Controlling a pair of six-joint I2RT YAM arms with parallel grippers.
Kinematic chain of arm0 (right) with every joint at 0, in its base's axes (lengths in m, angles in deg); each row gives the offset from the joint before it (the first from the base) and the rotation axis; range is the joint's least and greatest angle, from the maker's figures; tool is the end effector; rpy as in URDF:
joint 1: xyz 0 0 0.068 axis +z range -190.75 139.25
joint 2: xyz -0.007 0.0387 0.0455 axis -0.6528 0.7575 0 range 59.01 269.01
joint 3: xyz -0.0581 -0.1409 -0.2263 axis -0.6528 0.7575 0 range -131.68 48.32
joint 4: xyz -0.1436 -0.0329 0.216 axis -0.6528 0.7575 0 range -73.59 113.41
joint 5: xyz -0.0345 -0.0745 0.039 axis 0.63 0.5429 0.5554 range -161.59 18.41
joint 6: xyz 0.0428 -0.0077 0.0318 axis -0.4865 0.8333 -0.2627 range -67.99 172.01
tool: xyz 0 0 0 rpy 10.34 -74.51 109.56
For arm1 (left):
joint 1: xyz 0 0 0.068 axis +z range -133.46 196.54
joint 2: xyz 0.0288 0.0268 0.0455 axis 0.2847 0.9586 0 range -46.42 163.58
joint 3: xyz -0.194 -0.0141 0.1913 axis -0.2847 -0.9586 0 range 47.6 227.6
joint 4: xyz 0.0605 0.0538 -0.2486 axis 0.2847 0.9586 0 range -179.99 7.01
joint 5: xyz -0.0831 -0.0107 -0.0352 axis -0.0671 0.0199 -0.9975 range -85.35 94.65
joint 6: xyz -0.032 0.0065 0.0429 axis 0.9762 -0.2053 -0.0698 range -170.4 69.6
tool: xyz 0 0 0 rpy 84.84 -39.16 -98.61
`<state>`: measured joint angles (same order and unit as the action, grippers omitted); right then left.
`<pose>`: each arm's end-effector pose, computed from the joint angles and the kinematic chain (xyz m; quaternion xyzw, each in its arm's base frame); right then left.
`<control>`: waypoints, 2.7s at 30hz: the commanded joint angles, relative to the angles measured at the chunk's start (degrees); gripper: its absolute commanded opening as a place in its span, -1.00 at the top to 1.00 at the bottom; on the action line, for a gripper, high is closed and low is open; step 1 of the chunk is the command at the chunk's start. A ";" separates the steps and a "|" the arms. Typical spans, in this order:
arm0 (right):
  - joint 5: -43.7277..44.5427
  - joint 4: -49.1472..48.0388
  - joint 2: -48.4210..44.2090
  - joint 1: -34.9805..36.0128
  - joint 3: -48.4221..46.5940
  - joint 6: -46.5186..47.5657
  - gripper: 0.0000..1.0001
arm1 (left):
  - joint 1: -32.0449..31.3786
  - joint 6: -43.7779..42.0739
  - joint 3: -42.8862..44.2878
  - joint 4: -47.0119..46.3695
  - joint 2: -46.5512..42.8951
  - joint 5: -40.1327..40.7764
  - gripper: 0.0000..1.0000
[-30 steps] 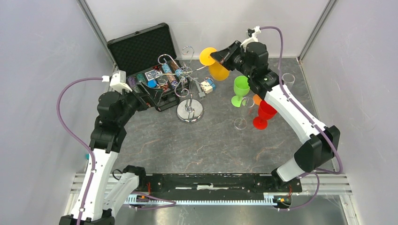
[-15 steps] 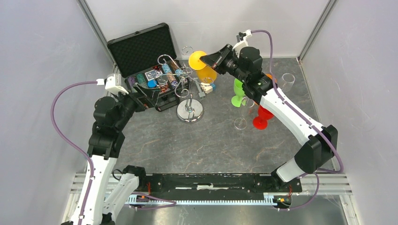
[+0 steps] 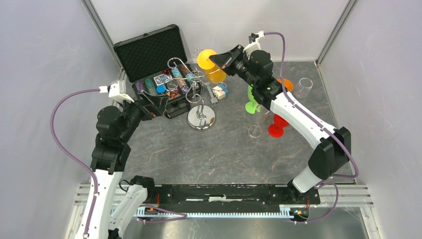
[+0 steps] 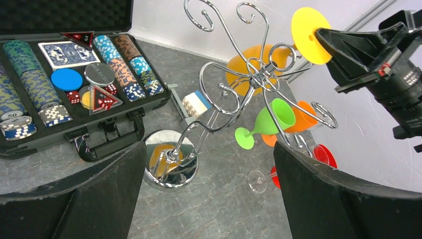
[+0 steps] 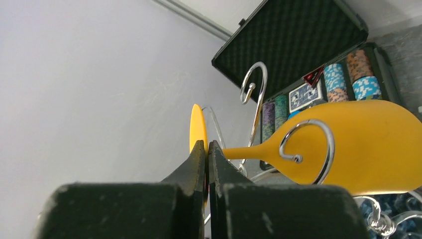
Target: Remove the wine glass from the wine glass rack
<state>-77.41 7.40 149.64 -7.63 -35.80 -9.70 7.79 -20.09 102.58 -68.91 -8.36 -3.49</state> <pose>0.3183 0.2120 0.4142 0.1350 0.6784 0.5549 0.4622 0.1356 -0.0259 0.3971 -0.0891 0.7266 -0.2761 0.6228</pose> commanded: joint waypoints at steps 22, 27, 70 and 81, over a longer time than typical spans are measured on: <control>10.68 -14.53 -10.62 -2.91 4.87 15.42 1.00 | 0.06 3.71 6.98 0.57 -3.17 -11.68 -1.00; 9.96 -4.86 -18.06 -2.89 8.55 15.24 1.00 | 0.05 9.18 7.11 -4.42 -2.09 -19.63 -1.00; -13.81 6.85 -51.74 -2.89 37.21 8.48 1.00 | -38.53 26.46 7.07 -39.89 29.79 -19.68 0.50; -15.55 3.22 -50.73 -2.89 38.83 6.82 0.99 | -38.88 26.38 8.06 -40.05 30.76 -24.81 0.69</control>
<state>-91.77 13.63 98.34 -10.60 2.56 -2.49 -30.46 5.04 107.28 -105.35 21.69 -24.10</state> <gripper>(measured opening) 0.014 0.235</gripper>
